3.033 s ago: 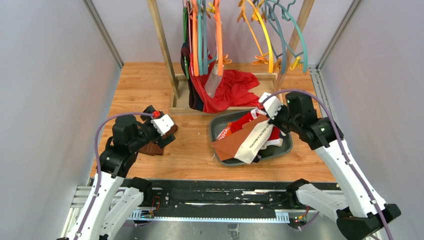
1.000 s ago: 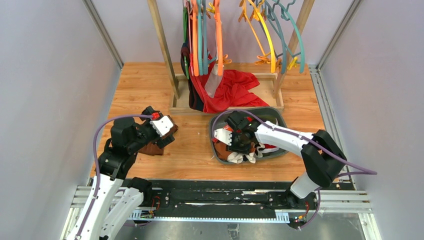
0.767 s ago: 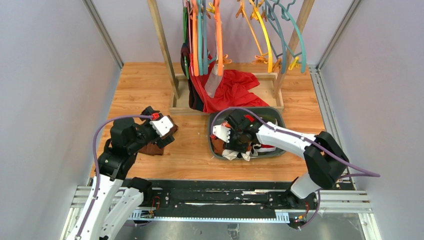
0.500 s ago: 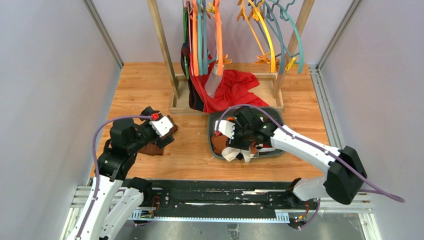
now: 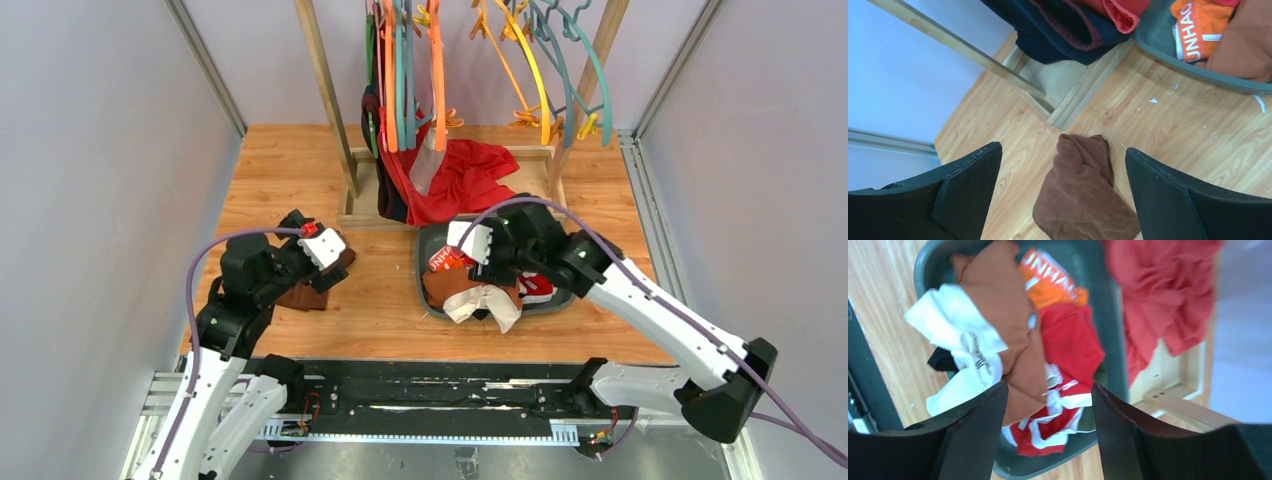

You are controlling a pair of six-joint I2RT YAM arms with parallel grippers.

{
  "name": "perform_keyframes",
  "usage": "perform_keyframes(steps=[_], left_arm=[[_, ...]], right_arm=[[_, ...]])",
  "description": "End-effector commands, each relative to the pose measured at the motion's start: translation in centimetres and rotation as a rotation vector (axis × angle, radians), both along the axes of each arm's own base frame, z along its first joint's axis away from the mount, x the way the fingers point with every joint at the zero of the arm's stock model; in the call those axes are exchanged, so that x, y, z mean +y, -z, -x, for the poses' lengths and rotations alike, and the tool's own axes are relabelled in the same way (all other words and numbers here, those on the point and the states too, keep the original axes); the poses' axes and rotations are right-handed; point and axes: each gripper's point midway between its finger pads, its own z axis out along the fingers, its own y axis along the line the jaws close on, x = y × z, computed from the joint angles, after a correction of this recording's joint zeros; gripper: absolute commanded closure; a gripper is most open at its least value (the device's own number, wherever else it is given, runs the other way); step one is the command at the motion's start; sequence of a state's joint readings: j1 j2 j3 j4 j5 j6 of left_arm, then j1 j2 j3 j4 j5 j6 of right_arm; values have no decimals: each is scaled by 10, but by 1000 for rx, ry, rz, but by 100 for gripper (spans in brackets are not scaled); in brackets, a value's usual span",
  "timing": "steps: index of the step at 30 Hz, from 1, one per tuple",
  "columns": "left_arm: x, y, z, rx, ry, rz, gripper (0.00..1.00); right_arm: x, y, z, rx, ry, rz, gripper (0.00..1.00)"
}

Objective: Remove the underwear clipped to the hanger
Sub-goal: Adjust the underwear in the bin, then pick up the hanger from the clothesline.

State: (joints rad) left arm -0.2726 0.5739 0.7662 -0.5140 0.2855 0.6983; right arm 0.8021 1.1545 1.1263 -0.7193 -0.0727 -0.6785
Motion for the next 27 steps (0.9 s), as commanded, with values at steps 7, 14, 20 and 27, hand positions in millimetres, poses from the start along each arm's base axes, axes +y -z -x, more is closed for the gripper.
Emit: perform_keyframes(steps=[7, 14, 20, 27], left_arm=[[17, -8, -23, -50, -159, 44, 2], [20, -2, -28, -52, -186, 53, 2], [19, -4, -26, -77, -175, 61, 2], [14, -6, -20, -88, -138, 68, 2]], right_arm=[[31, -155, -28, -208, 121, -416, 38], [48, -239, -54, -300, 218, -639, 38], [64, -284, -71, -296, 265, -739, 39], [83, -308, -96, -312, 307, -786, 43]])
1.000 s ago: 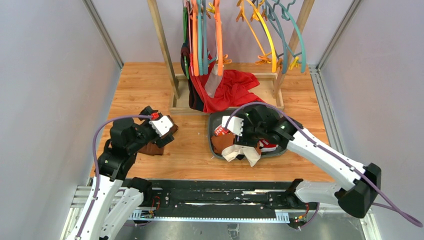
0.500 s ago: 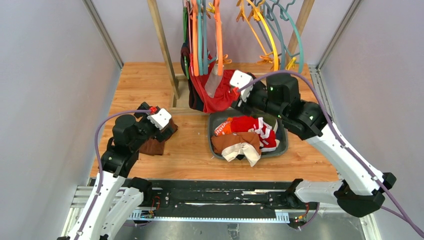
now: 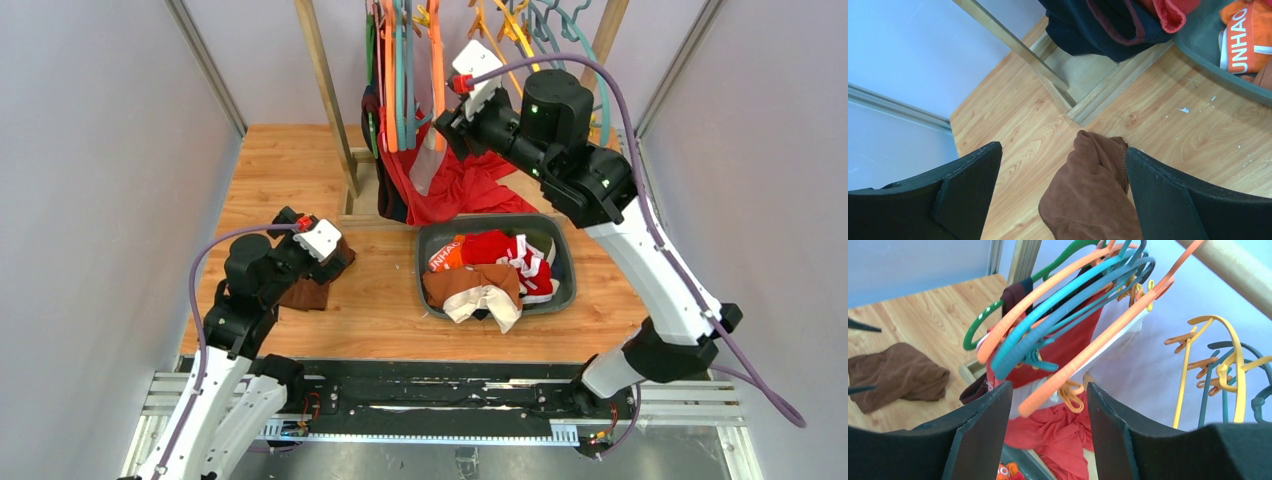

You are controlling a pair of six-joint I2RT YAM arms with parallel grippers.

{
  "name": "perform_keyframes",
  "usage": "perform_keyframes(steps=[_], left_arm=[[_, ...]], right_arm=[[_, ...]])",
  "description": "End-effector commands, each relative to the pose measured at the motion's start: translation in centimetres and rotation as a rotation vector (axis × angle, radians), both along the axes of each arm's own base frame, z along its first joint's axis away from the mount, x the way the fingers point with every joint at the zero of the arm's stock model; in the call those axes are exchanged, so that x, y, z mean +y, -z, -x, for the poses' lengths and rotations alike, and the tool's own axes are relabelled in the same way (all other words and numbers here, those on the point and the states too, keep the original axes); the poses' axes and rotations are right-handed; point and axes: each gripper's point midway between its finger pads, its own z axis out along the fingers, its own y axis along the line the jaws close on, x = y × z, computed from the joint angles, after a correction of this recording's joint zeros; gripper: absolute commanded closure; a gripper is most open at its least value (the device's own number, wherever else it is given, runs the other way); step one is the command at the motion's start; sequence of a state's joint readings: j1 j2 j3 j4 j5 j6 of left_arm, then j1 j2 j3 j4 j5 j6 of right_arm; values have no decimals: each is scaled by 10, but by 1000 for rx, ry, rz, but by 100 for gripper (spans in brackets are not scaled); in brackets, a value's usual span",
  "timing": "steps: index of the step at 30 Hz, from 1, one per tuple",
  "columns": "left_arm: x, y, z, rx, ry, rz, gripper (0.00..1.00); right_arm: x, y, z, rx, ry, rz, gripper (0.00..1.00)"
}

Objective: Remove the underwear clipped to the hanger
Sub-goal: Pick up the hanger from the clothesline.

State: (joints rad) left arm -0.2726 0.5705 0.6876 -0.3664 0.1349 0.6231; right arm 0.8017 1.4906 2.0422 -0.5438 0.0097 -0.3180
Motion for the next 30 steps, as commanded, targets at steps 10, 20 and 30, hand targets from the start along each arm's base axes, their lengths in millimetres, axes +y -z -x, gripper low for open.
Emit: perform_keyframes(steps=[10, 20, 30], left_arm=[[-10, -8, 8, -39, 67, 24, 2], [-12, -7, 7, -36, 76, 22, 2], [-12, -7, 8, -39, 80, 21, 2]], right_arm=[[7, -9, -58, 14, 152, -62, 46], [3, 10, -92, 62, 185, -68, 51], [-11, 21, -109, 129, 201, -120, 62]])
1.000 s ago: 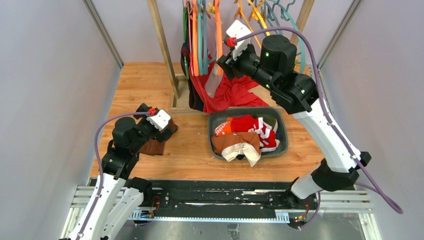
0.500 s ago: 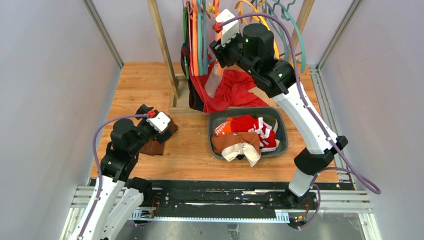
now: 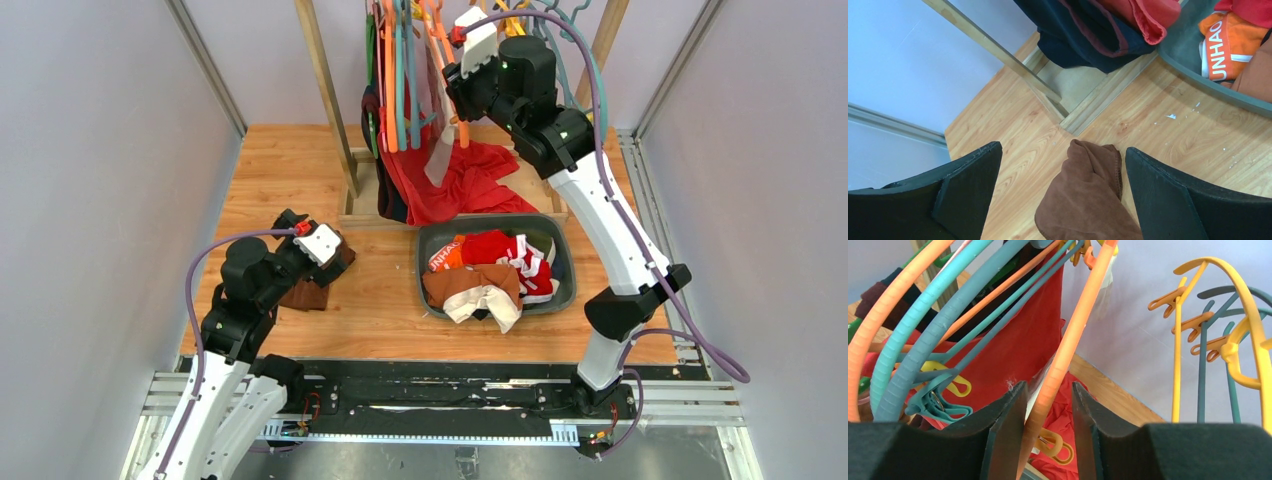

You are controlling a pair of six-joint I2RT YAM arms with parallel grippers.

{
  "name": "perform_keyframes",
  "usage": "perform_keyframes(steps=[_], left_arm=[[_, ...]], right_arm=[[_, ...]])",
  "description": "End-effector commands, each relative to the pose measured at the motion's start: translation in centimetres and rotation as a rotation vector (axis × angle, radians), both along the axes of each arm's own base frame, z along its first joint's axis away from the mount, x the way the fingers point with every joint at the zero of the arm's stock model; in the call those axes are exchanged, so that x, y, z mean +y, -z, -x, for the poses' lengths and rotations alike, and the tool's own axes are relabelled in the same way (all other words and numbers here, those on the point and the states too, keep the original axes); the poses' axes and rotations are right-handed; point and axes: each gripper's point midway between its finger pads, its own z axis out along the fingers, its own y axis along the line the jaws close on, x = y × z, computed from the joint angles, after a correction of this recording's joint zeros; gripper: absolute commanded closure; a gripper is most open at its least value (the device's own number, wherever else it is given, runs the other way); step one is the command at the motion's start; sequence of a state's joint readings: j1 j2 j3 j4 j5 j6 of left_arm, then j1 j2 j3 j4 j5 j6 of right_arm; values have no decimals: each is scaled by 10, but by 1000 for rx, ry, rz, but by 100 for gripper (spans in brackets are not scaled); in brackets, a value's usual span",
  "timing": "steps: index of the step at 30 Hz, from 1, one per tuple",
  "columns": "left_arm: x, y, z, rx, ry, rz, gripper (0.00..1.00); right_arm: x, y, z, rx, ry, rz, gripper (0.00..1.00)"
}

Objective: Remove the underwear clipped to the hanger
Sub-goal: Pick up the hanger from the clothesline.

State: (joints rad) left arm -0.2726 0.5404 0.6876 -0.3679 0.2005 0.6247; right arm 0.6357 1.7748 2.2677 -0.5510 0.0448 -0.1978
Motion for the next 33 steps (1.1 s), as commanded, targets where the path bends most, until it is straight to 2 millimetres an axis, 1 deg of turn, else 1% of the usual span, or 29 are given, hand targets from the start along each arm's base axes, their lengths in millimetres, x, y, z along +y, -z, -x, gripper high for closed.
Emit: perform_keyframes(steps=[1, 11, 15, 20, 26, 33], left_arm=[[-3, 0, 1, -16, 17, 0, 2], [-3, 0, 3, -18, 25, -2, 2], [-3, 1, 4, -16, 25, -2, 2], [-3, 0, 4, -19, 27, -1, 2], [-3, 0, 4, -19, 28, -3, 2], [-4, 1, 5, -19, 30, -2, 2]], right_arm=[[-2, -10, 0, 8, -12, -76, 63], [-3, 1, -5, 52, -7, -106, 79], [-3, 2, -6, 71, -10, -130, 84], [-6, 0, -7, 73, -5, -144, 90], [-22, -18, -4, 28, 37, -154, 99], [-45, -45, 6, -33, 74, -184, 99]])
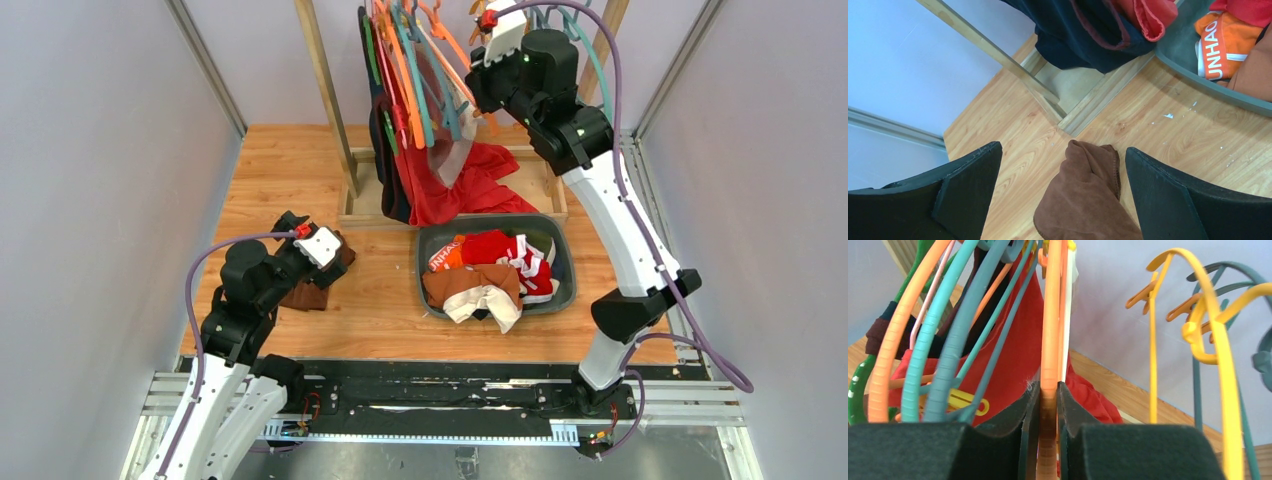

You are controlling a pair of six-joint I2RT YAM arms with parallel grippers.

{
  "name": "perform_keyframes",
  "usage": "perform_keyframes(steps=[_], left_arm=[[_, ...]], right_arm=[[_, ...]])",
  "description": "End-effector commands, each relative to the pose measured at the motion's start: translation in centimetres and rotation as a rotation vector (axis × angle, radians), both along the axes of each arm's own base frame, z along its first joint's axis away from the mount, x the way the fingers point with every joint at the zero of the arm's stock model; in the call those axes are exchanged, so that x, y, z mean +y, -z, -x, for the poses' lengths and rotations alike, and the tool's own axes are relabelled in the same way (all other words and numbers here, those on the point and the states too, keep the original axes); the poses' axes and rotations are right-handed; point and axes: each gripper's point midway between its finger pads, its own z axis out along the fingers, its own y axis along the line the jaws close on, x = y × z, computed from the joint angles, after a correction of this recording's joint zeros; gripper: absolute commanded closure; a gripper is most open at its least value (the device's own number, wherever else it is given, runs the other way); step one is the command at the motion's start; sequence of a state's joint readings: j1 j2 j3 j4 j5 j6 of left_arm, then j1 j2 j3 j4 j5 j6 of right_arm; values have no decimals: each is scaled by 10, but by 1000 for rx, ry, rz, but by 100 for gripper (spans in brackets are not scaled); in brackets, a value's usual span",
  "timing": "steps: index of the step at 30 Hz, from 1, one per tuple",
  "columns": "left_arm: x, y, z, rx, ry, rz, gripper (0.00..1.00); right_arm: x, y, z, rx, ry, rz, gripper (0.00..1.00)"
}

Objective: Remove the underwear clipped to the hanger
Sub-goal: Pick up the hanger from the clothesline.

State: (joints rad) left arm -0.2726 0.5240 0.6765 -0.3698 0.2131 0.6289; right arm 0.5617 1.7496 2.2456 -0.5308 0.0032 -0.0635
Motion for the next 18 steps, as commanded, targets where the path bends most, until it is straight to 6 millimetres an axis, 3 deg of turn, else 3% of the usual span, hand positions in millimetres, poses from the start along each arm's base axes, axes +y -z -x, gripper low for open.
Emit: perform_keyframes(steps=[1, 8, 18], left_arm=[[-2, -1, 2, -14, 17, -2, 2], [-2, -2, 2, -15, 18, -3, 2], [-2, 0, 2, -14, 19, -6, 2]], right_arm=[[-25, -43, 16, -92, 36, -54, 99], [-45, -64, 24, -136, 73, -78, 100], [-66, -79, 30, -178, 129, -86, 99]])
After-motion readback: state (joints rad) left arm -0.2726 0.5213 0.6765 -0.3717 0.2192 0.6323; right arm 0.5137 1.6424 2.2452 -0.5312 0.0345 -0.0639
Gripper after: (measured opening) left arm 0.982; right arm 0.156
